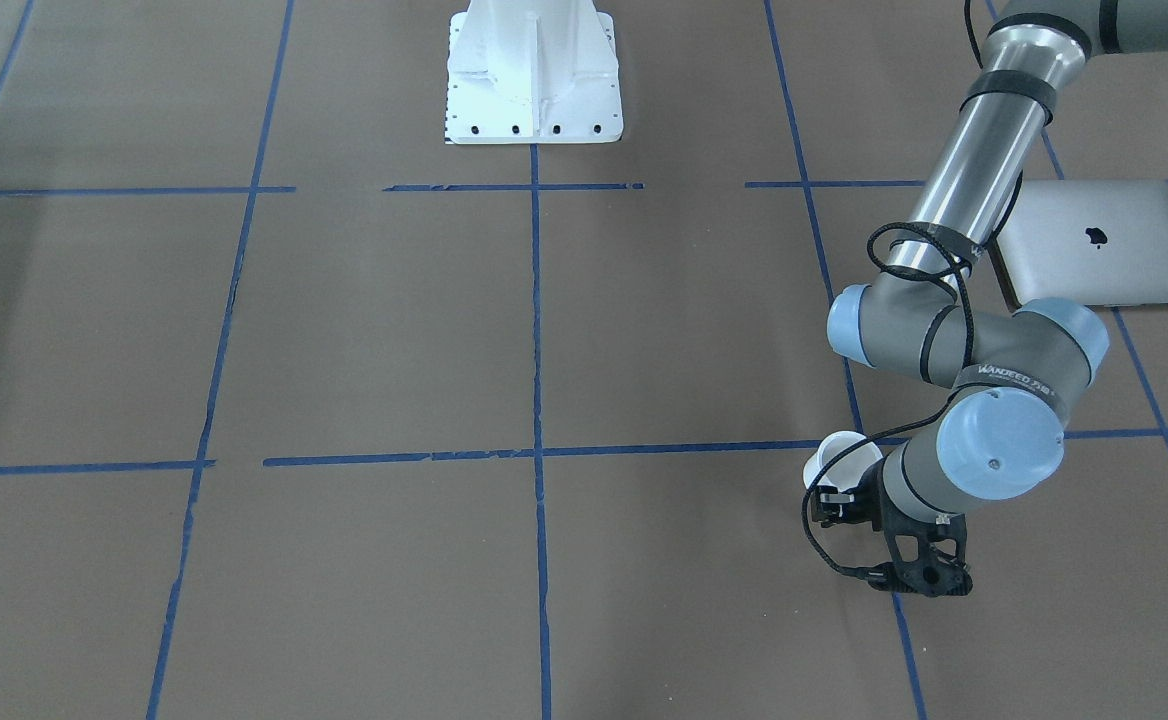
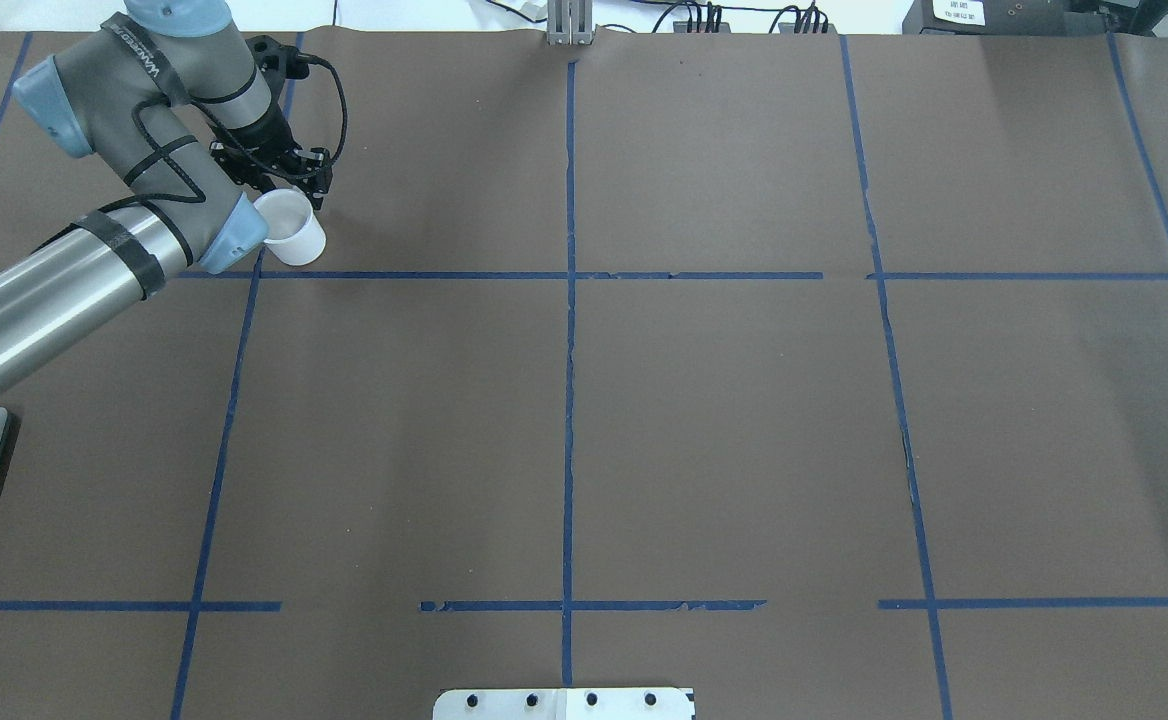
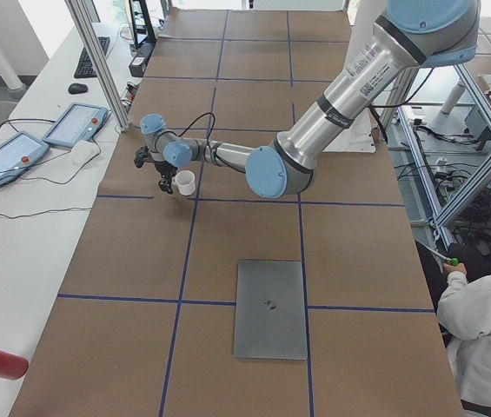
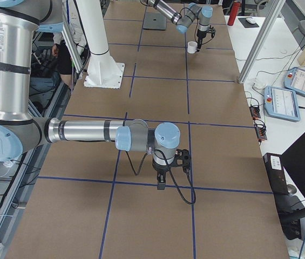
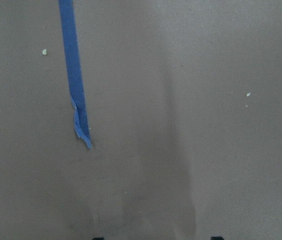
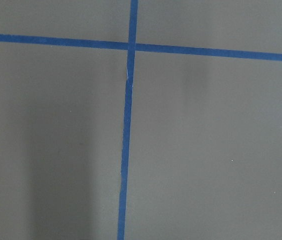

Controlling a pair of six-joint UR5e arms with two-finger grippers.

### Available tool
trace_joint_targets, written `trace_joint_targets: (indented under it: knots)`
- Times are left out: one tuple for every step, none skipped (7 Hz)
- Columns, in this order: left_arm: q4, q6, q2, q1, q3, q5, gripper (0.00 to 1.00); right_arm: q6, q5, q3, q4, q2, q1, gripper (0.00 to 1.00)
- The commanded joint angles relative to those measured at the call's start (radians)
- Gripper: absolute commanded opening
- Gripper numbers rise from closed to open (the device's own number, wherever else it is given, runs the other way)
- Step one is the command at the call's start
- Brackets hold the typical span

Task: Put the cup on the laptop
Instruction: 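Lift the white mug with the left gripper and carry it toward the laptop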

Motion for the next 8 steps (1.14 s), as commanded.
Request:
trace_joint_targets:
  knots:
    - [0.019, 0.001, 0.007, 0.001, -0.001, -0.073, 0.00, 0.001, 0.000, 0.000, 0.000, 0.000, 0.000, 1.00]
    - [0.058, 0.001, 0.006, -0.005, -0.007, -0.085, 0.00, 0.001, -0.002, 0.000, 0.000, 0.000, 0.000, 1.00]
    - [0.080, 0.001, 0.006, -0.031, -0.014, -0.117, 0.00, 0.001, 0.000, 0.000, 0.000, 0.000, 0.000, 1.00]
    - [0.082, 0.002, 0.003, -0.066, -0.018, -0.118, 0.00, 0.001, 0.000, 0.000, 0.000, 0.000, 0.000, 1.00]
    - [0.109, 0.019, 0.010, -0.121, -0.045, -0.118, 0.00, 0.001, 0.000, 0.000, 0.000, 0.000, 0.000, 1.00]
    - [0.194, 0.124, 0.054, -0.171, -0.120, -0.119, 0.00, -0.001, 0.000, 0.000, 0.001, 0.000, 0.000, 1.00]
    - [0.304, 0.227, 0.146, -0.220, -0.254, -0.118, 0.00, -0.001, -0.002, 0.000, 0.000, 0.000, 0.000, 1.00]
    - [0.416, 0.326, 0.217, -0.284, -0.384, -0.115, 0.00, 0.001, -0.002, 0.000, 0.000, 0.000, 0.000, 1.00]
